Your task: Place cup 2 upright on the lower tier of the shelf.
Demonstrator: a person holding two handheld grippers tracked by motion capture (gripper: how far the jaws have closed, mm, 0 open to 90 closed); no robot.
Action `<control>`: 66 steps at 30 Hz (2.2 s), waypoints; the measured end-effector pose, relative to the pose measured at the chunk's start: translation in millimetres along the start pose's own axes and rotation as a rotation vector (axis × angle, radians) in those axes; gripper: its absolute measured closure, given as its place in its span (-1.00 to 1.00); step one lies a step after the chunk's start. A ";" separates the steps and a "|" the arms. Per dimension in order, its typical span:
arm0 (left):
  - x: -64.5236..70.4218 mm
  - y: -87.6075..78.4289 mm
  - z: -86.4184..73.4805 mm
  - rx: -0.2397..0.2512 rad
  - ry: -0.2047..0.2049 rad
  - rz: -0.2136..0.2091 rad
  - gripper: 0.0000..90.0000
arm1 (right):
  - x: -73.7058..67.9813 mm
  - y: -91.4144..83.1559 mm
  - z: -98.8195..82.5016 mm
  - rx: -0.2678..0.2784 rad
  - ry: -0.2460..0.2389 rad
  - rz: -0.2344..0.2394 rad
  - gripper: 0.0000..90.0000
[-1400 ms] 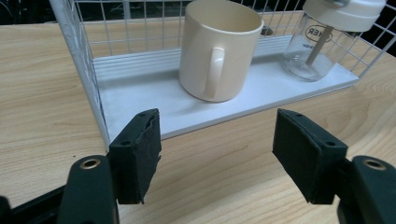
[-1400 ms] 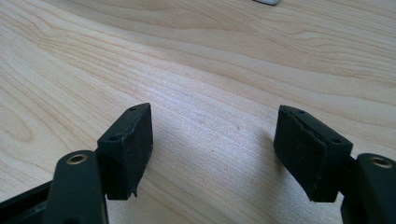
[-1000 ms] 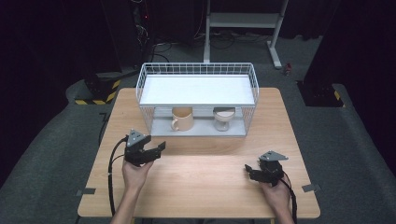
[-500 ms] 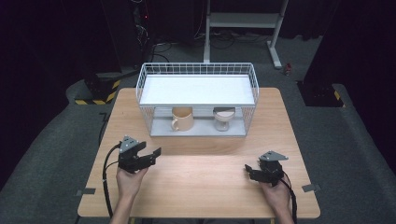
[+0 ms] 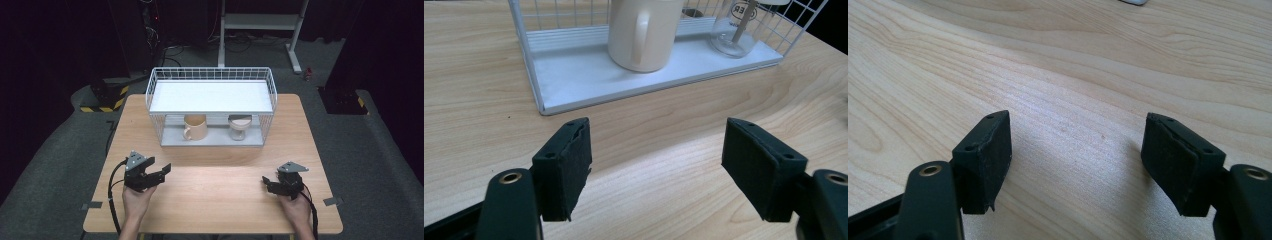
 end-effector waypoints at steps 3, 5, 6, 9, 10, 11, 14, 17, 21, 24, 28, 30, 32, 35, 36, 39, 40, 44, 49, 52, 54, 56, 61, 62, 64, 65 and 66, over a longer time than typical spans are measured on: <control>1.1 -1.4 -2.9 0.001 -0.001 0.002 -0.37 | 0.0 0.0 0.0 0.000 0.000 0.000 -0.36; 1.2 -2.5 -4.6 0.002 0.001 -0.001 -0.37 | 0.0 0.0 0.0 0.000 0.000 0.000 -0.36; 1.9 -3.1 -5.5 0.002 -0.005 -0.005 -0.38 | 0.0 0.0 0.0 0.000 0.000 0.000 -0.36; 1.9 -4.8 -8.0 0.001 0.000 -0.003 -0.39 | 0.0 0.0 0.0 0.000 0.000 0.000 -0.36; 2.2 -5.3 -9.1 0.001 -0.001 -0.001 -0.39 | 0.0 0.0 0.0 0.000 0.000 0.000 -0.36; 2.4 -6.0 -10.3 -0.001 -0.001 0.000 -0.40 | 0.0 0.0 0.0 0.000 0.000 0.000 -0.36; 2.6 -8.0 -14.2 -0.004 0.003 0.005 -0.41 | 0.0 0.0 0.0 0.000 0.000 0.000 -0.36; 2.6 -9.6 -18.5 -0.004 0.001 0.008 -0.41 | 0.0 0.0 0.0 0.000 0.000 0.000 -0.36; 2.2 -9.5 -23.8 -0.004 -0.005 0.007 -0.42 | 0.0 0.0 0.0 0.000 0.000 0.000 -0.36; 1.6 -9.6 -27.1 -0.005 -0.008 0.010 -0.43 | -0.1 0.0 0.0 0.000 0.001 0.000 -0.36; -0.5 -8.6 -33.0 -0.015 -0.002 0.027 -0.43 | 0.0 0.0 0.0 0.000 0.001 0.000 -0.36; -2.0 -6.9 -36.6 -0.022 -0.001 0.037 -0.44 | 0.0 0.0 0.0 0.000 0.001 0.000 -0.36; -3.7 -4.9 -40.7 -0.034 0.002 0.047 -0.44 | 0.1 0.0 0.0 0.000 0.001 0.000 -0.36; -5.9 -1.8 -46.3 -0.046 0.007 0.065 -0.44 | 0.1 0.0 0.0 0.000 0.001 0.000 -0.36; -7.1 -0.7 -48.0 -0.053 0.012 0.070 -0.44 | 0.1 0.0 0.0 0.000 0.001 0.000 -0.36; -10.5 4.9 -54.2 -0.071 0.011 0.083 -0.44 | 0.1 0.0 0.0 0.000 0.001 0.000 -0.36; -10.5 4.9 -54.2 -0.071 0.011 0.083 -0.44 | 0.1 0.0 0.0 0.000 0.001 0.000 -0.36; -13.4 11.1 -59.4 -0.089 0.011 0.097 -0.44 | 0.6 0.1 -0.1 0.000 0.002 -0.001 -0.36; -16.6 16.1 -61.5 -0.098 0.009 0.117 -0.43 | 0.6 0.1 -0.1 0.000 0.002 -0.001 -0.36; -18.5 18.9 -61.0 -0.097 0.015 0.135 -0.42 | 0.6 0.1 -0.1 0.000 0.002 -0.001 -0.36; -19.9 20.6 -60.7 -0.098 0.025 0.145 -0.42 | 0.6 0.1 -0.1 0.000 0.002 -0.001 -0.36; -20.8 22.2 -60.8 -0.098 0.023 0.150 -0.41 | 0.6 0.1 -0.1 0.000 0.002 -0.001 -0.36; -23.3 26.5 -60.8 -0.101 0.026 0.165 -0.40 | 0.6 0.1 -0.1 0.000 0.002 -0.002 -0.36; -23.5 27.4 -60.9 -0.102 0.029 0.167 -0.40 | 0.6 0.1 -0.1 0.000 0.002 -0.001 -0.36; -24.3 29.3 -61.4 -0.105 0.028 0.175 -0.40 | 0.6 0.1 -0.1 0.000 0.002 -0.001 -0.36; -24.9 29.9 -61.3 -0.104 0.030 0.176 -0.40 | 0.6 0.1 -0.1 0.000 0.002 -0.001 -0.36; -25.7 30.7 -61.4 -0.105 0.030 0.179 -0.40 | 0.6 0.1 -0.1 0.000 0.002 -0.001 -0.36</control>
Point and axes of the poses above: each handheld gripper's, and its own axes: y roughly forward along the jaws, z roughly out of its top, x roughly to its right, the point moved 7 cm from there along y, roughly forward along the jaws, and after that the axes turned 5 degrees about -y, right-handed, at the moved point
